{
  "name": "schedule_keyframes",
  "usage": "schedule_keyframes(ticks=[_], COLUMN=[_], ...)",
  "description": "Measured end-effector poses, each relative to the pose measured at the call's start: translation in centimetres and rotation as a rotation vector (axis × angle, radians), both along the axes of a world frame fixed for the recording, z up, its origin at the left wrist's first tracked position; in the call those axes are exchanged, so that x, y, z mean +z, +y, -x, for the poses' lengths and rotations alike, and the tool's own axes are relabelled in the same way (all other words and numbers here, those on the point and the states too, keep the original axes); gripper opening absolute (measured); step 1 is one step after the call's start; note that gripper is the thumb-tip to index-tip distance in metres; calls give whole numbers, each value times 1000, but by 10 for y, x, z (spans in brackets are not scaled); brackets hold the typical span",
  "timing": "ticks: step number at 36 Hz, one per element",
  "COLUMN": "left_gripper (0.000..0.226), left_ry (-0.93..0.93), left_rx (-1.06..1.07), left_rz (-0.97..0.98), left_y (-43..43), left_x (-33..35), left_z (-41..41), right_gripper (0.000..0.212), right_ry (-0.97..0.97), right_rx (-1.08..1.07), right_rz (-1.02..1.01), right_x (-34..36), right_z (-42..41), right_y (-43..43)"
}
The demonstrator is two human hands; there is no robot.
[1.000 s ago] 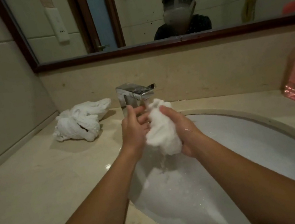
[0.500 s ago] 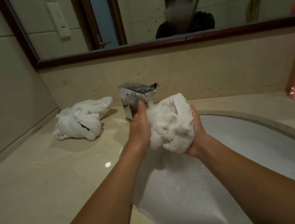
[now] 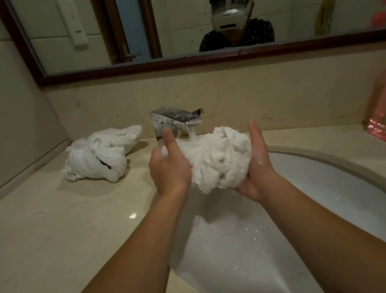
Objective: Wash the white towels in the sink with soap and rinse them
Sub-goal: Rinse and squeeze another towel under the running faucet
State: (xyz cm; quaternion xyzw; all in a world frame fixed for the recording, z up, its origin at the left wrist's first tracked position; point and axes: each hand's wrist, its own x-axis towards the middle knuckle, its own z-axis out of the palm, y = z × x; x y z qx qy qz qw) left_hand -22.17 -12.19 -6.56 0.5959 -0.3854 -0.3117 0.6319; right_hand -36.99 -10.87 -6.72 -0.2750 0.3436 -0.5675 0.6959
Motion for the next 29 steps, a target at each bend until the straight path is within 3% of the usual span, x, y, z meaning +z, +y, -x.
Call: schedule_keyframes(ticks=[11, 14, 16, 17, 19, 22, 29], left_gripper=[89, 114, 116, 111, 112, 125, 124], left_ry=[2, 68, 113, 122, 181, 325, 518], left_rx=[114, 49, -41, -89, -165, -232, -433], left_rz=[50, 49, 41, 19, -31, -81, -105], left_y=[4, 7, 8, 7, 1, -22, -21], left_x=[3, 0, -2, -4, -10, -33, -24], left_z=[-2, -1, 1, 3, 3, -2, -2], right_gripper=[73, 68, 85, 82, 52, 53, 18], right_ry=[200, 329, 426, 460, 541, 545, 447], right_rx=[68, 65, 1, -65, -166, -241, -293], right_rz=[88, 120, 133, 179, 277, 329, 343], right_x=[12, 9, 0, -3, -5, -10, -5], right_z=[10, 3, -4, -7, -9, -8, -12], right_y=[12, 15, 11, 8, 5, -2, -8])
